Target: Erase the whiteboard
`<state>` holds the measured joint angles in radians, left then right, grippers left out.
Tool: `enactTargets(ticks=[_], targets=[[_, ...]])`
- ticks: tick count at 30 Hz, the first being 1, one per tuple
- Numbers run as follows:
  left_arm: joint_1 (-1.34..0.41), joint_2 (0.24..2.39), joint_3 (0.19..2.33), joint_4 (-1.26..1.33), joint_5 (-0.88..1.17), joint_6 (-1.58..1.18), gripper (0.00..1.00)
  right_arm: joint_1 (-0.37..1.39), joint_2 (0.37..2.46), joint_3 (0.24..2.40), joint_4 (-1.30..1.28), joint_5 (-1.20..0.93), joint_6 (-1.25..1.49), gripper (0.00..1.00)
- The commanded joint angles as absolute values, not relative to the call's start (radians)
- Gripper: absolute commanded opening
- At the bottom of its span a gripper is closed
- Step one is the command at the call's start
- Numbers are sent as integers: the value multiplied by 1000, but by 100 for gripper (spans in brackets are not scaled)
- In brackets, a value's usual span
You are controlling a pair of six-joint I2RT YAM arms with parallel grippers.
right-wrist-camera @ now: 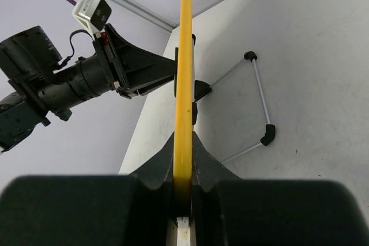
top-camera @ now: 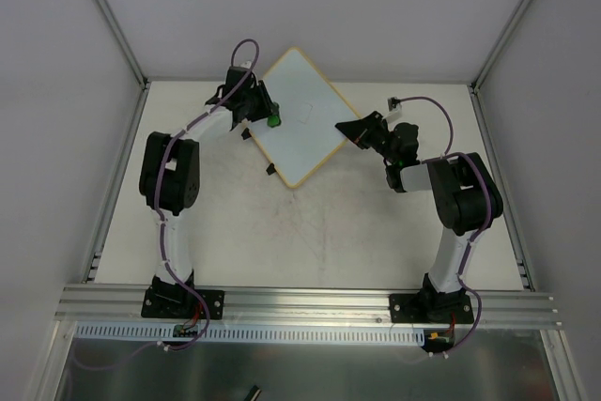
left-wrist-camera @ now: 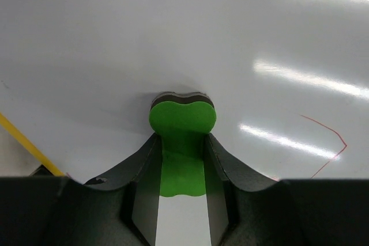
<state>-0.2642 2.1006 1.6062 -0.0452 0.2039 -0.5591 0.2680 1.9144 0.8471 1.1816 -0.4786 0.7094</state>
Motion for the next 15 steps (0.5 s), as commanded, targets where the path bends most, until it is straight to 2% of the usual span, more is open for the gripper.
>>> enactTargets(ticks=[1,6,15], targets=[[-406,2114,1628,-98,161,-443,0,290,1904,870,1313,-525,701,0],[-489,2094,1658,-97,91,-329,0,290,1905,870,1313,-526,699,0],[-597,2115,1721,-97,161,-187,0,290,1905,874,1313,-529,698,0]])
